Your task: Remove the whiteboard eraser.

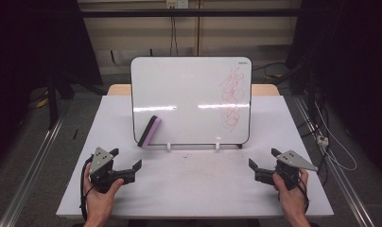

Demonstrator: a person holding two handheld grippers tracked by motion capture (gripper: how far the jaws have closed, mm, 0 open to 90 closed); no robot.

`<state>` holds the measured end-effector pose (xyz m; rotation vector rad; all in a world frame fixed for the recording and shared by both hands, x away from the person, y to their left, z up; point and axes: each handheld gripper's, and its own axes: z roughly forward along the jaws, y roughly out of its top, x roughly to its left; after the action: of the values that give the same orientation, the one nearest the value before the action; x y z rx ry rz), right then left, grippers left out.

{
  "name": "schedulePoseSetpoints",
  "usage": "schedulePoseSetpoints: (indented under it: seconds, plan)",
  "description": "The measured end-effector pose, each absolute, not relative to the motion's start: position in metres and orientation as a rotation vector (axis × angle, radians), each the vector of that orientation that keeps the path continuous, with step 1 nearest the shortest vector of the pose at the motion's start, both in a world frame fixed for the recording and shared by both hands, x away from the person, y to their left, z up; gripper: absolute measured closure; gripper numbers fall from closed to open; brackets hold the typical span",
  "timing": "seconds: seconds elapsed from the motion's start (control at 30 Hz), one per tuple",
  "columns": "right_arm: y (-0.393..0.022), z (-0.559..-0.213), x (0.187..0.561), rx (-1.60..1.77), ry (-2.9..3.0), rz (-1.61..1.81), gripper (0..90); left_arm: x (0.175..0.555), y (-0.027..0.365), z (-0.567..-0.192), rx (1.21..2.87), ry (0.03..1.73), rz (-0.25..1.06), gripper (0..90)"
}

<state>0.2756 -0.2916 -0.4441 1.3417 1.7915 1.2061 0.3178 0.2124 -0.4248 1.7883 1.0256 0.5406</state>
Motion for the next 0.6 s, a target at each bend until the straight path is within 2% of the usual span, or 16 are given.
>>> schedulePoseSetpoints:
  seconds: [0.6]
  plan:
    - [-0.2910, -0.4469, 0.2776, 1.331, 1.820, 1.204, 6.3, 0.3279, 0.2049, -0.4201, 1.834, 1.048, 0.552, 6.4]
